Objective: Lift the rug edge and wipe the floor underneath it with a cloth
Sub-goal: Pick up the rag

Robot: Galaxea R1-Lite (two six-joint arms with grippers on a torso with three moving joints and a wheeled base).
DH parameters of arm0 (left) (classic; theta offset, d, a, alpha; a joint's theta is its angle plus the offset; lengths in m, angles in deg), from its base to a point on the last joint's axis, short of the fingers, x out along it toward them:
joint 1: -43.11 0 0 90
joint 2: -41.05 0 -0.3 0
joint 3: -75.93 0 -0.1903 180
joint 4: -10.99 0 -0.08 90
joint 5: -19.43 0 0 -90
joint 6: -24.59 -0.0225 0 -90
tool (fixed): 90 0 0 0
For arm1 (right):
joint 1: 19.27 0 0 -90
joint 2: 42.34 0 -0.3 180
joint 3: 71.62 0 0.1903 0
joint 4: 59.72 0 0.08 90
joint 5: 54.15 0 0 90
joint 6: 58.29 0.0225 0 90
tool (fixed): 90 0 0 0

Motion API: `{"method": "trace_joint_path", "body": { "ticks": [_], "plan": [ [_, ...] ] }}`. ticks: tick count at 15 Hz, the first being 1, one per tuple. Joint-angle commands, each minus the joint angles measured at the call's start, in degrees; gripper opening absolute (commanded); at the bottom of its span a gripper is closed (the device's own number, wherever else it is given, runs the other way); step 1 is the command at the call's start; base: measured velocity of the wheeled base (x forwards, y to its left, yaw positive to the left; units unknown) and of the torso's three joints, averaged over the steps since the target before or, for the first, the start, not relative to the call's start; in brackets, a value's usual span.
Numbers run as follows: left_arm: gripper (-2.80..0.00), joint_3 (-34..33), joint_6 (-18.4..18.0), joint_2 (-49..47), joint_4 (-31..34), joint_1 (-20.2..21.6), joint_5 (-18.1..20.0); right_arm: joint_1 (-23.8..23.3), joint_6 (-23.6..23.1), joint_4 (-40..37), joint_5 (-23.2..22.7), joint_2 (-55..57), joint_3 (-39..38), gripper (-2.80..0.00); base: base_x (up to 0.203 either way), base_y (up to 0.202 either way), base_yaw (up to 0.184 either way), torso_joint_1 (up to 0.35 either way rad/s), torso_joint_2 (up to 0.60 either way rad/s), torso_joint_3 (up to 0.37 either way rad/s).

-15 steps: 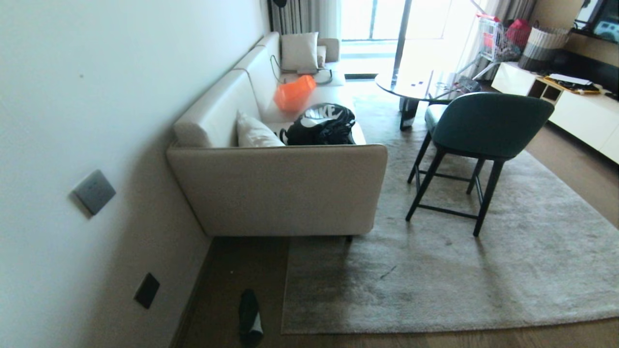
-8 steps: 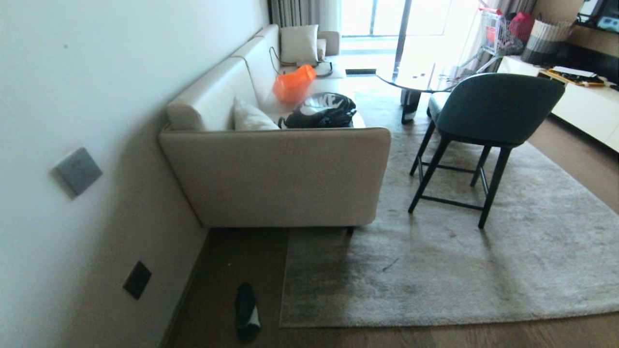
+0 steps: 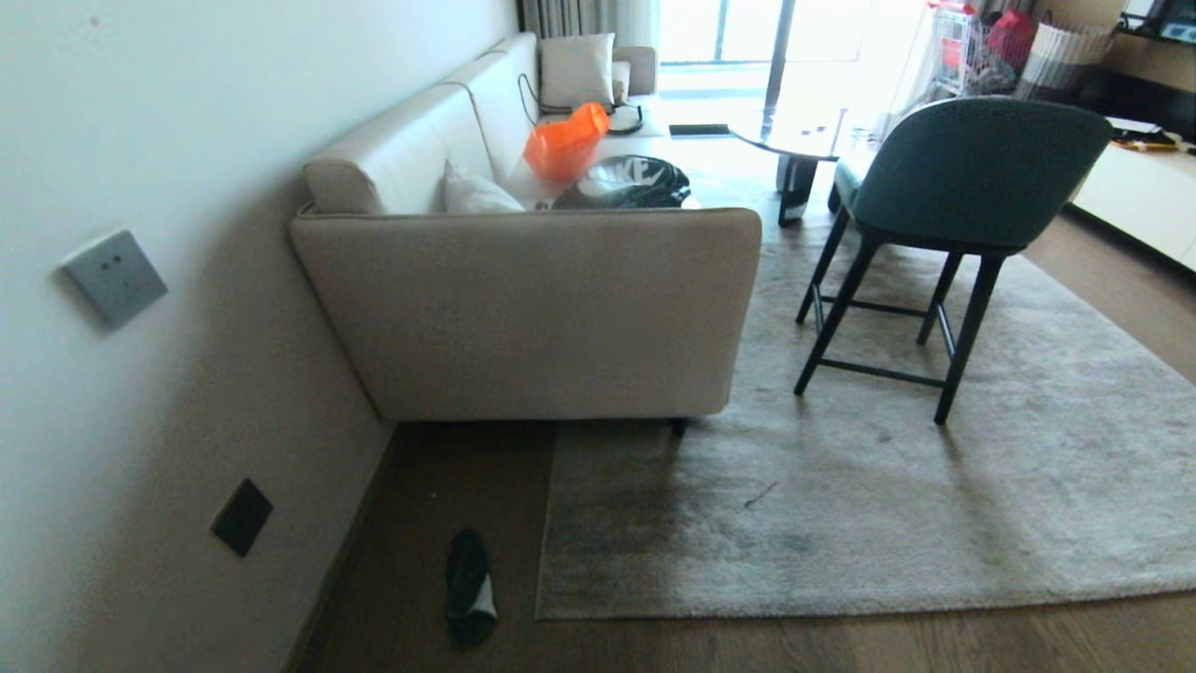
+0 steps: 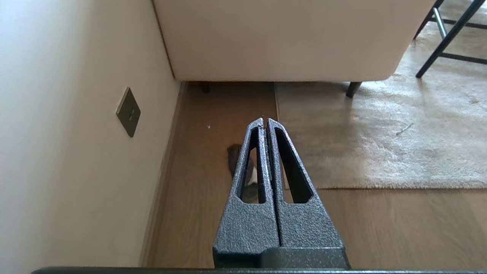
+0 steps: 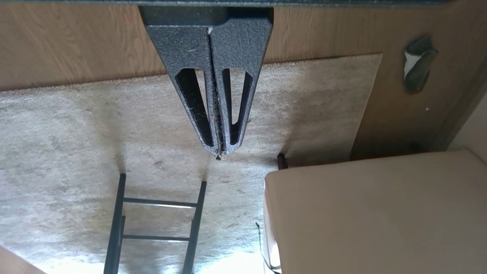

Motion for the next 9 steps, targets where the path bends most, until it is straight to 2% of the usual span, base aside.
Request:
{"method": "trace_joint_path", "body": {
  "ticks": [1,9],
  "plan": [
    [-2.80,0.03,0.05,0.00,-0.02,0.01,0.04,0.02,0.03,0.07,0.01,0.09,0.00,-2.80,0.000,0.000,0.000,0.002,0.05,0.076],
    [-2.80,0.03,0.05,0.00,-0.02,0.01,0.04,0.02,0.03,0.07,0.01,0.09,0.00,-2.80,0.000,0.000,0.000,0.000,0.00,0.000]
  ]
}}
